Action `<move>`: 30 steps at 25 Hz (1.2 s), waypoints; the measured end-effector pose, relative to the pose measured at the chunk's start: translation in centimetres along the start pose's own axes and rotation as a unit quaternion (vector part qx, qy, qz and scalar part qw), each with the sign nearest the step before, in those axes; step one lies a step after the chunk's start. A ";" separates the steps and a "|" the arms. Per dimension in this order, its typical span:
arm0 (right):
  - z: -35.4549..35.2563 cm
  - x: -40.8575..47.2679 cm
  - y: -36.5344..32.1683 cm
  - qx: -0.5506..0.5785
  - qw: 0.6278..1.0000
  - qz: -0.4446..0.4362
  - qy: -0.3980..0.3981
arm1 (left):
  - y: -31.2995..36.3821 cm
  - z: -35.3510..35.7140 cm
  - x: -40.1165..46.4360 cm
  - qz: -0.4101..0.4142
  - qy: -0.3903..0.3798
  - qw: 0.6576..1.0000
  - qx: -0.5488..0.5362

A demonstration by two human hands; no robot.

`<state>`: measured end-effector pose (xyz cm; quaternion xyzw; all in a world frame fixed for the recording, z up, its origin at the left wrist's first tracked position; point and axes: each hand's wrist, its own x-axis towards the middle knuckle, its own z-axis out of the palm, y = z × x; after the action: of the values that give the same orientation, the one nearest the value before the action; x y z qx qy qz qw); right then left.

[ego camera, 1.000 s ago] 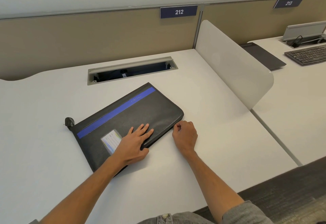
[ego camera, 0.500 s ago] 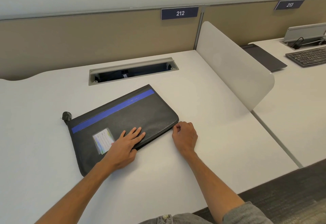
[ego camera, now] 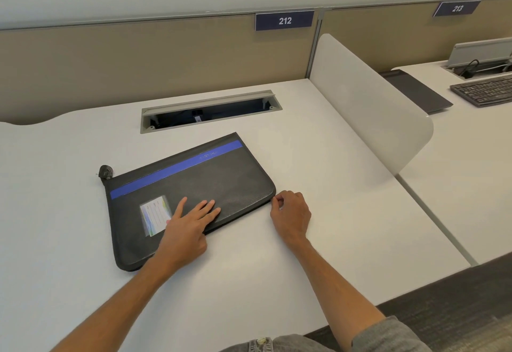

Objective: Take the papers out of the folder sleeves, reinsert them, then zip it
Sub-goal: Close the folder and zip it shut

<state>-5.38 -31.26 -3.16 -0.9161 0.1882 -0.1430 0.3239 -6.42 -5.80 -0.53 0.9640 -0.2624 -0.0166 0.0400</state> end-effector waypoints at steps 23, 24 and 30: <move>0.3 0.4 0.8 0.015 1.000 -0.015 0.002 | 7.8 3.0 9.6 -0.059 -0.055 0.997 0.005; 0.4 0.4 0.8 0.013 1.000 -0.015 0.003 | 7.8 3.0 9.6 -0.057 -0.059 0.997 0.000; 0.2 0.1 0.9 0.029 0.998 -0.052 -0.013 | 7.7 2.7 10.7 -0.050 -0.008 0.999 -0.003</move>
<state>-5.46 -31.88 -3.91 -0.9165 0.1319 -0.1537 0.3451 -1.20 -18.02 -2.65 0.9757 -0.2139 -0.0267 0.0402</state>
